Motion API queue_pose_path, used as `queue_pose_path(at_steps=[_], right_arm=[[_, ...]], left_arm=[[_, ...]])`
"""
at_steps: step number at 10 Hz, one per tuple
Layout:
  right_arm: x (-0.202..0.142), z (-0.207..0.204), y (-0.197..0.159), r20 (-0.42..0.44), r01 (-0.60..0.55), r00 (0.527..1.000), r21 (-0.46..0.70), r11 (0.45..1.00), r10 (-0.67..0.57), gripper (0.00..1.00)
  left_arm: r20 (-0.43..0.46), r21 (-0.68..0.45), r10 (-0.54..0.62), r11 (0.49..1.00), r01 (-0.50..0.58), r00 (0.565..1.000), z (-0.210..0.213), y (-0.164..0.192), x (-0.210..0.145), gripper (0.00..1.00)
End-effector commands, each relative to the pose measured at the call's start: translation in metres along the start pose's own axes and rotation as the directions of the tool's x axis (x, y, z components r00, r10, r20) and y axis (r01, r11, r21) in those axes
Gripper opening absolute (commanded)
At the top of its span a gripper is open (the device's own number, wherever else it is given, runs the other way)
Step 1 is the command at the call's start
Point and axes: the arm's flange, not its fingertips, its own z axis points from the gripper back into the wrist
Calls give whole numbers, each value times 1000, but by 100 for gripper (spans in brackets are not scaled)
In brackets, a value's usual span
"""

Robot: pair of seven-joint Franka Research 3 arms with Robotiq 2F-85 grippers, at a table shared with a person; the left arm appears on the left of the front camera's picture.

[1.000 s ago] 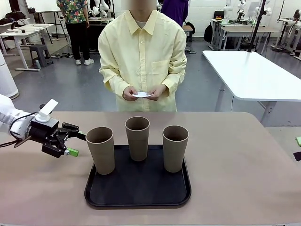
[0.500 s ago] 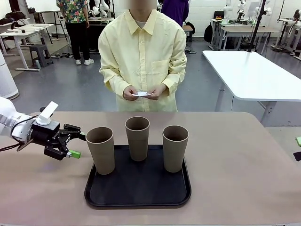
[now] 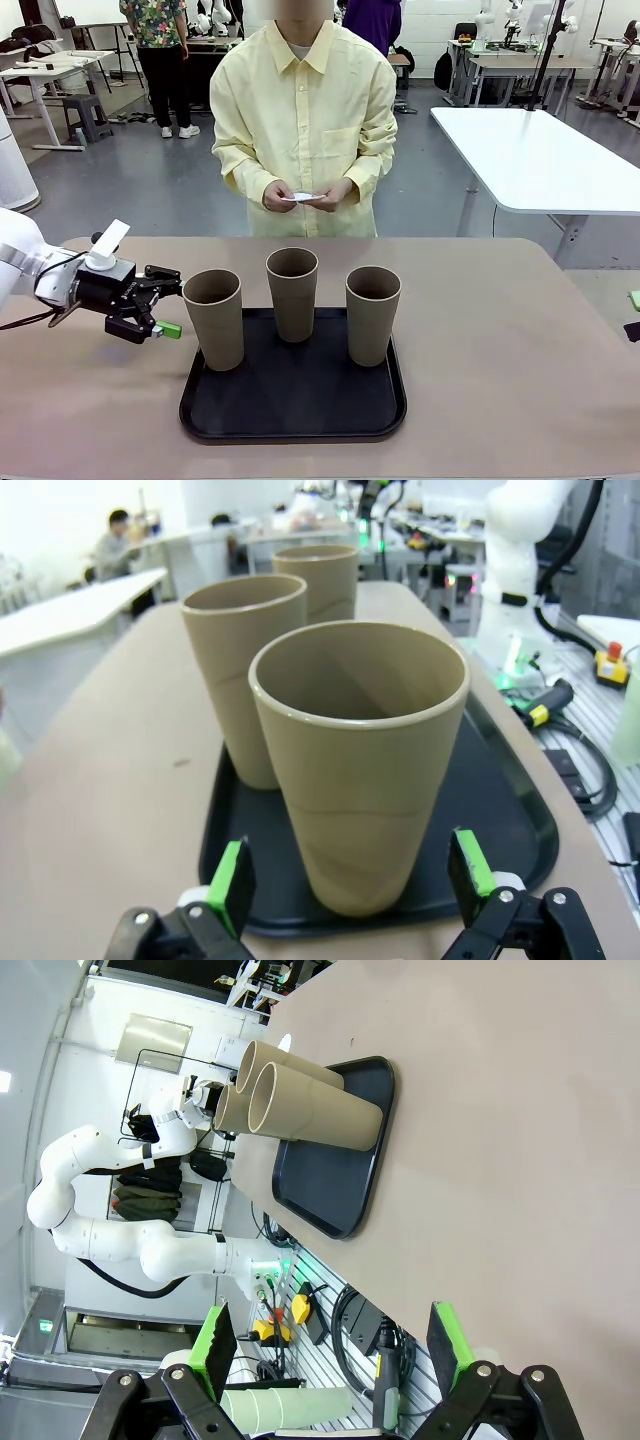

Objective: Place coasters on the table and set cups on them.
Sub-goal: Pick up one Reusable plastic cup and place it on a coaster set by the human.

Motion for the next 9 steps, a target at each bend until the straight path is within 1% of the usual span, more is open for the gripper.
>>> queue_pose_path(at_steps=[1,3,9], right_arm=[[0,0,-1,-3,-5,1000,6,1000,5,100],[0,0,-1,-3,-5,1000,6,1000,5,100],[0,0,-1,-3,-5,1000,6,1000,5,100]], left_arm=[[26,6,-28,1000,28,999,-9,5,-4,100],[49,-11,-17,1000,17,999,-16,9,-5,100],[45,-72,-2,997,6,999,-45,13,-12,100]])
